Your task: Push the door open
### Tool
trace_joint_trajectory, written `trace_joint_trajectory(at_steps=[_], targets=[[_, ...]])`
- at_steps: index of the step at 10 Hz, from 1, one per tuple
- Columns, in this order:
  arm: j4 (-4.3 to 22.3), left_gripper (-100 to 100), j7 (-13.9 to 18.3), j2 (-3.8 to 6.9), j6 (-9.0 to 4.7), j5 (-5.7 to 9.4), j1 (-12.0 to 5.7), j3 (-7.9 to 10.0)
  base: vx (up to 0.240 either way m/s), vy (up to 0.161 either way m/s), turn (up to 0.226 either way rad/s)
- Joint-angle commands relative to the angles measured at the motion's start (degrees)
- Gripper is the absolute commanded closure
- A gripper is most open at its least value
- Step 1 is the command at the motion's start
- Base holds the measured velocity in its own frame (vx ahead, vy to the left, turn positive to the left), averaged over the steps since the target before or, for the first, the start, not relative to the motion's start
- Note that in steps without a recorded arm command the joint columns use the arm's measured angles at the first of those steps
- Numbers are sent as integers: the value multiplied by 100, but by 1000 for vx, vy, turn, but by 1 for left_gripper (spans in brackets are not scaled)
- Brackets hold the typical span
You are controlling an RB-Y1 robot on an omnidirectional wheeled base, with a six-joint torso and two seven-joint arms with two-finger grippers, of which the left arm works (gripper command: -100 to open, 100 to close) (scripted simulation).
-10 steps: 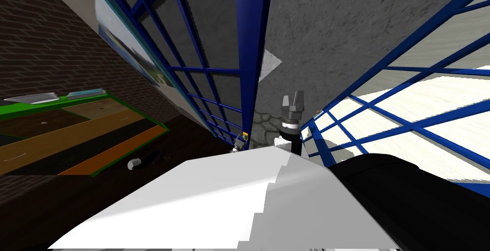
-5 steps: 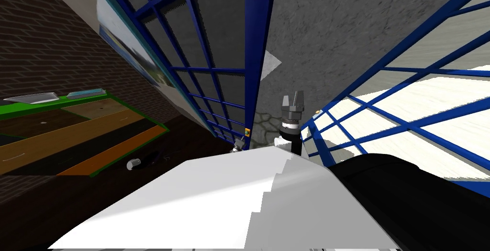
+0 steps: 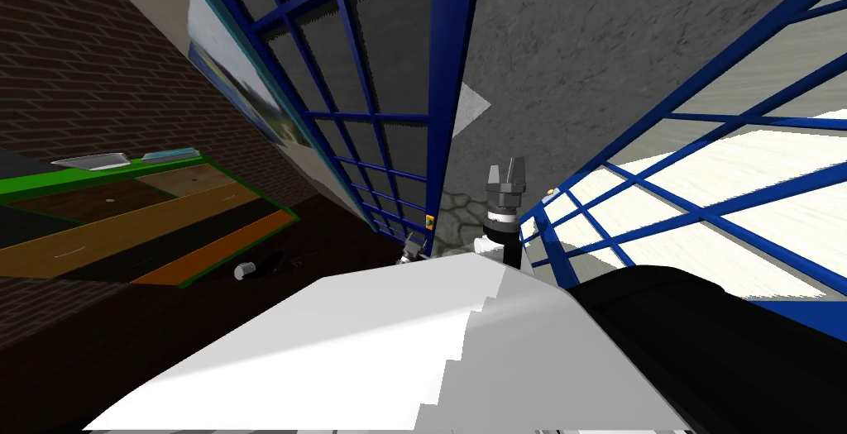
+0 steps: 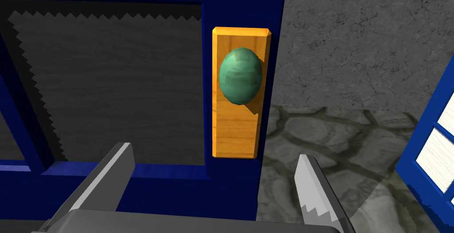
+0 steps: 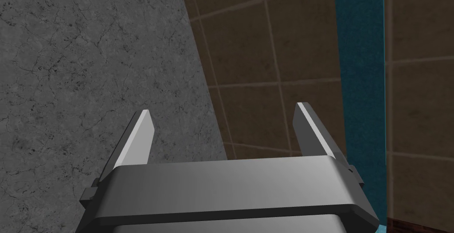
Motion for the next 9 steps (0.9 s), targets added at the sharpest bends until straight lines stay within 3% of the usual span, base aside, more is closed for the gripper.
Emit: trace_joint_trajectory(at_steps=[1, 3, 5, 7, 9], targets=[[-55, -100, -26, -113, 50, 31, 40, 36, -210, 33, 70], [-58, -100, -45, 32, 66, 26, 18, 55, -20, -13, -17], [-47, -100, -58, 43, 75, 33, 0, 72, 145, -82, -13], [-29, -100, -80, 20, 89, 43, -30, 99, 160, -97, -19], [-7, -100, -105, -80, 106, 56, -65, 131, 180, -135, -26]])
